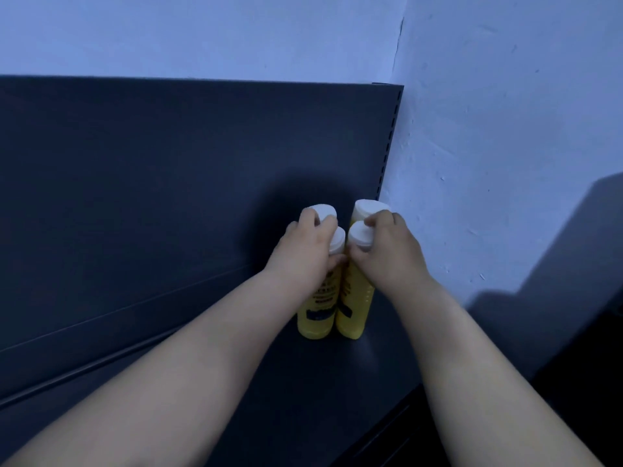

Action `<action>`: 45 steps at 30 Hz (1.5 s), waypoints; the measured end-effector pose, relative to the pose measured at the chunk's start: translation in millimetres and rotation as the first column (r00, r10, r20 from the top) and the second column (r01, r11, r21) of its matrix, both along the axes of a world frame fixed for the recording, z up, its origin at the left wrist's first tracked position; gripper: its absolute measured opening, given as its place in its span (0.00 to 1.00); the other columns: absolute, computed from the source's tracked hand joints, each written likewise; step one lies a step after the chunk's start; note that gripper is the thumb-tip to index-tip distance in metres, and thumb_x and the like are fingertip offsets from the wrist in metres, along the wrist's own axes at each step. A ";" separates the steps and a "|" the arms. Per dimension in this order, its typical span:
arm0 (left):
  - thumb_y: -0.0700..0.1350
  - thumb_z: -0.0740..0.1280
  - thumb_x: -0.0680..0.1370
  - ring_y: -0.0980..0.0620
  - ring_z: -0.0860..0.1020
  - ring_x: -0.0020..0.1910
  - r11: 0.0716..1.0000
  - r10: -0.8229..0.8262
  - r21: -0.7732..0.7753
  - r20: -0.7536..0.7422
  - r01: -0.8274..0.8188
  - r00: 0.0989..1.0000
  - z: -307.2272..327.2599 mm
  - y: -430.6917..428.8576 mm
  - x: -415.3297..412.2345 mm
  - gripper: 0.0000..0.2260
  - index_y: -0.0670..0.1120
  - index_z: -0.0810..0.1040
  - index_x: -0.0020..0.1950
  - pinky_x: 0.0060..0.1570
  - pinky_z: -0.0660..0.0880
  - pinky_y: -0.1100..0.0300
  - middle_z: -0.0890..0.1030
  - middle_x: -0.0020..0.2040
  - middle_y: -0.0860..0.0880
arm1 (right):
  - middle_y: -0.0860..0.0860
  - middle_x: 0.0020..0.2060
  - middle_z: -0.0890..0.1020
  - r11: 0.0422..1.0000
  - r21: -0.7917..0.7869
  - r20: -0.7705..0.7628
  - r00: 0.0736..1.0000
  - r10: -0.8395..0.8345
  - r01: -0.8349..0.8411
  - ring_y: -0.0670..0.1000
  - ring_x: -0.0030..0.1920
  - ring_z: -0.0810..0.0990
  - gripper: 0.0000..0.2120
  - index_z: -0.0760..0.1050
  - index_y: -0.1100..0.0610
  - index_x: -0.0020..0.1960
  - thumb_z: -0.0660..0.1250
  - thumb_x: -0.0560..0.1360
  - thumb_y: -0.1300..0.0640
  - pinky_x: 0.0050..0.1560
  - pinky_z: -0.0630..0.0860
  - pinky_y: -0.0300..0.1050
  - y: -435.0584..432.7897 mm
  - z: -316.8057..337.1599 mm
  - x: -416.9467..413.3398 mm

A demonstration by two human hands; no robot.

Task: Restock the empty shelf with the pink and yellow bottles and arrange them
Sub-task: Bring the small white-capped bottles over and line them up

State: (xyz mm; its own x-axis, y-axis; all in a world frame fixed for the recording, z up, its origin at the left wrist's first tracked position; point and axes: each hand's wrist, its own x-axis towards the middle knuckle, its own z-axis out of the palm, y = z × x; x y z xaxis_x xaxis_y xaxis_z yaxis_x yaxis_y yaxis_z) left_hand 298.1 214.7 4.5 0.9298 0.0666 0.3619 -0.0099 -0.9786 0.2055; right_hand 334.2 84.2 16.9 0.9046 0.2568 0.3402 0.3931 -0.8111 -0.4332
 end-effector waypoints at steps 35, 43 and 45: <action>0.71 0.60 0.60 0.54 0.74 0.52 0.892 0.414 -0.292 0.225 -0.344 0.882 -4.8 201.1 -365.0 0.33 0.53 0.77 0.58 0.47 0.69 0.60 0.79 0.49 0.55 | 0.46 0.67 0.71 0.750 0.082 -0.035 0.750 0.660 -0.656 0.46 0.68 0.67 0.35 0.65 0.51 0.71 0.73 0.68 0.44 0.67 0.63 0.38 169.5 10.4 -275.4; 0.72 0.60 0.59 0.54 0.75 0.54 0.868 0.466 -0.285 0.190 -0.406 0.864 -12.0 251.0 -457.7 0.35 0.54 0.76 0.59 0.49 0.71 0.58 0.79 0.52 0.55 | 0.46 0.67 0.70 0.619 0.083 -0.106 0.611 0.785 -0.781 0.46 0.68 0.66 0.36 0.64 0.49 0.72 0.73 0.68 0.45 0.68 0.65 0.43 243.4 -2.1 -346.9; 0.72 0.61 0.60 0.53 0.76 0.54 0.856 0.486 -0.300 0.190 -0.420 0.853 -15.4 258.4 -470.3 0.34 0.54 0.76 0.59 0.50 0.73 0.56 0.79 0.52 0.55 | 0.46 0.67 0.69 0.584 0.081 -0.125 0.573 0.810 -0.808 0.45 0.67 0.66 0.35 0.64 0.49 0.72 0.73 0.69 0.46 0.67 0.64 0.41 255.7 -4.2 -357.1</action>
